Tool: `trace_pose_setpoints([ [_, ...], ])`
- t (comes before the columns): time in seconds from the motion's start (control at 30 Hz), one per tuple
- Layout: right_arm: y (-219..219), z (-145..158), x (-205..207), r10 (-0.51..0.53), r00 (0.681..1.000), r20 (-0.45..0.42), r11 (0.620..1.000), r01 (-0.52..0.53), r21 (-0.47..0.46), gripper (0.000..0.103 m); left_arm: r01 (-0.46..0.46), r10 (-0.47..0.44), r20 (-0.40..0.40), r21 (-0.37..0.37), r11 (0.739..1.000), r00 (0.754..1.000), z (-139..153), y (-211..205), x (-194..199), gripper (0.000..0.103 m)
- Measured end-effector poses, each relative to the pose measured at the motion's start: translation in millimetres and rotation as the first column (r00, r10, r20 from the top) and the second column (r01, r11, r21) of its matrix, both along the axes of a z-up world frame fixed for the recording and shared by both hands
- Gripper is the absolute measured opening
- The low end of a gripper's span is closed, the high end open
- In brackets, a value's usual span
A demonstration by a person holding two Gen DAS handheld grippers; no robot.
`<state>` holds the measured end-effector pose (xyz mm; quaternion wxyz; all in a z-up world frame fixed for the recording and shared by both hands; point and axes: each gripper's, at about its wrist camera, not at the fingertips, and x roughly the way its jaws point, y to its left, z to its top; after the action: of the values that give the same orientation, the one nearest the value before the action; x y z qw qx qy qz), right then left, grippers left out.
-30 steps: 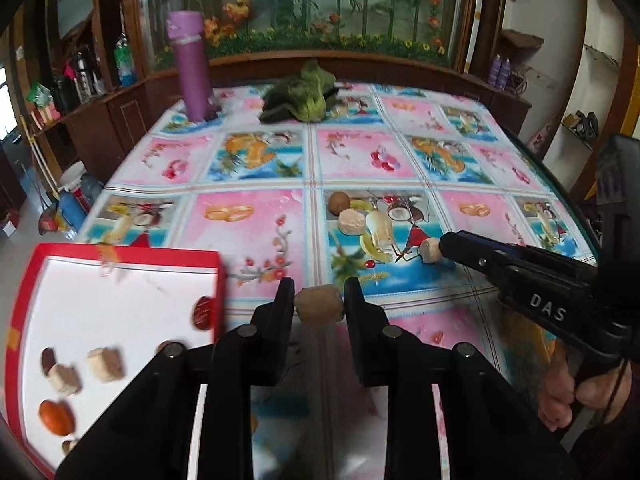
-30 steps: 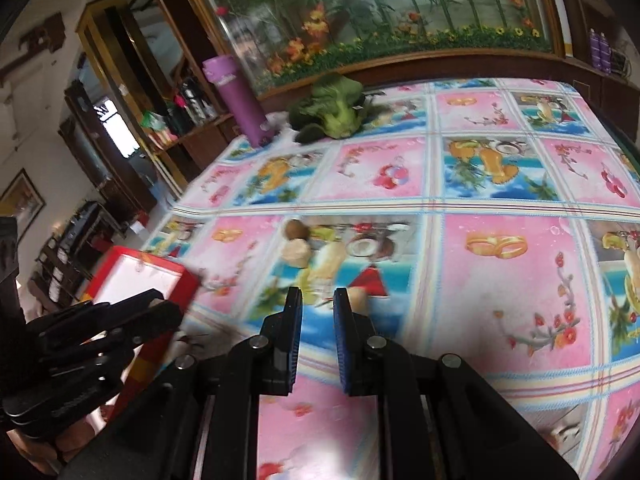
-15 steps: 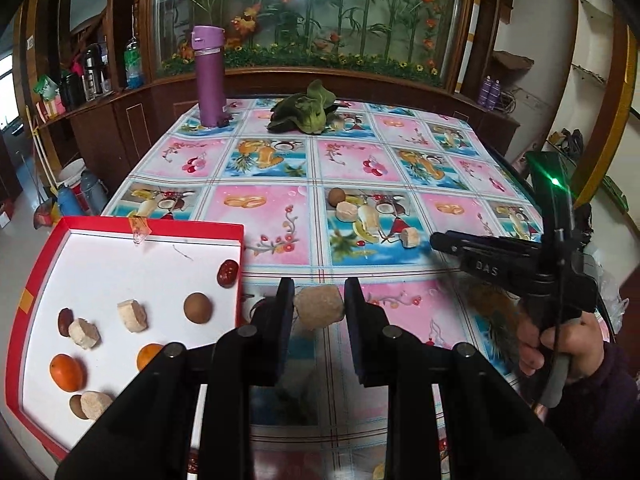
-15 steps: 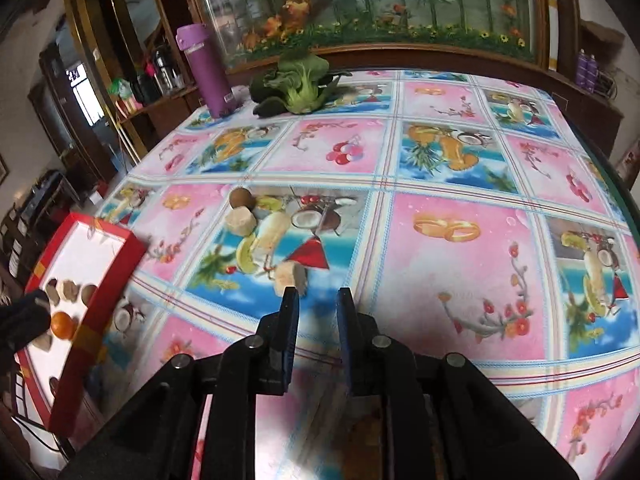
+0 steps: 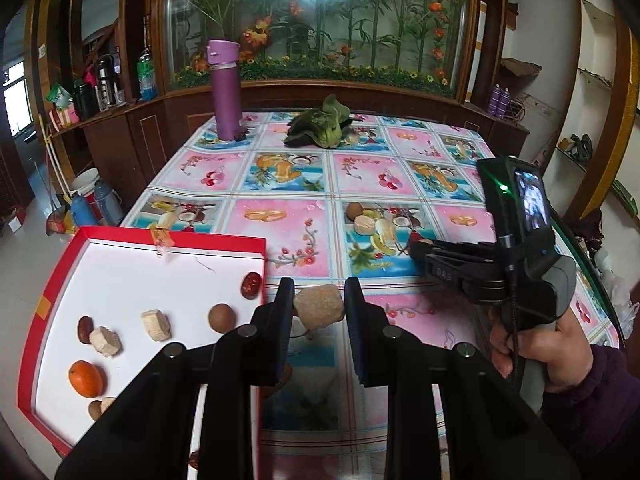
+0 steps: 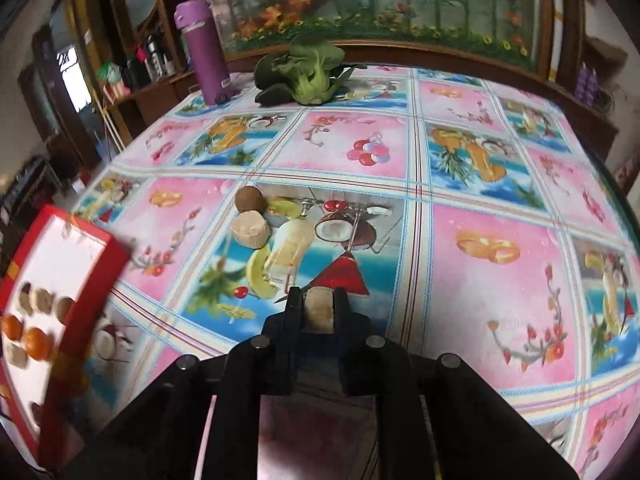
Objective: Organize fruits
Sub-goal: 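Carry the beige cube and pastry into the tray and open both tools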
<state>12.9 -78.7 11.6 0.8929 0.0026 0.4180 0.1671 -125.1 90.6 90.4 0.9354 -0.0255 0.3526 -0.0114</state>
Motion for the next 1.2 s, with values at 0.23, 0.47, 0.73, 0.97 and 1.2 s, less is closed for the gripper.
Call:
trace_pose_setpoints([
  [0.23,41.1,34.7,-32.9,0.170,0.984,0.048,0.974,-0.175,0.146,0.013,-0.076,0.075,0.032,0.034,0.997,0.997,4.7,25.8,-11.1,0.027],
  [0.47,103.7,51.4,-63.5,0.310,0.947,0.088,0.936,-0.320,0.146,0.013,-0.173,0.171,0.049,0.053,0.983,0.984,2.7,61.7,-25.8,0.027],
  [0.73,148.8,37.3,-83.8,0.401,0.914,0.056,0.907,-0.405,0.112,0.013,-0.260,0.258,0.041,0.070,0.963,0.965,-6.8,97.8,-35.9,0.027],
  [0.97,170.5,29.0,-96.0,0.444,0.895,0.037,0.891,-0.446,0.089,0.013,-0.292,0.291,0.019,0.067,0.954,0.957,-17.4,114.5,-37.6,0.027],
  [1.2,179.3,18.9,-99.6,0.455,0.891,0.007,0.888,-0.454,0.076,0.013,-0.301,0.303,-0.012,0.067,0.951,0.953,-27.3,120.7,-33.5,0.028],
])
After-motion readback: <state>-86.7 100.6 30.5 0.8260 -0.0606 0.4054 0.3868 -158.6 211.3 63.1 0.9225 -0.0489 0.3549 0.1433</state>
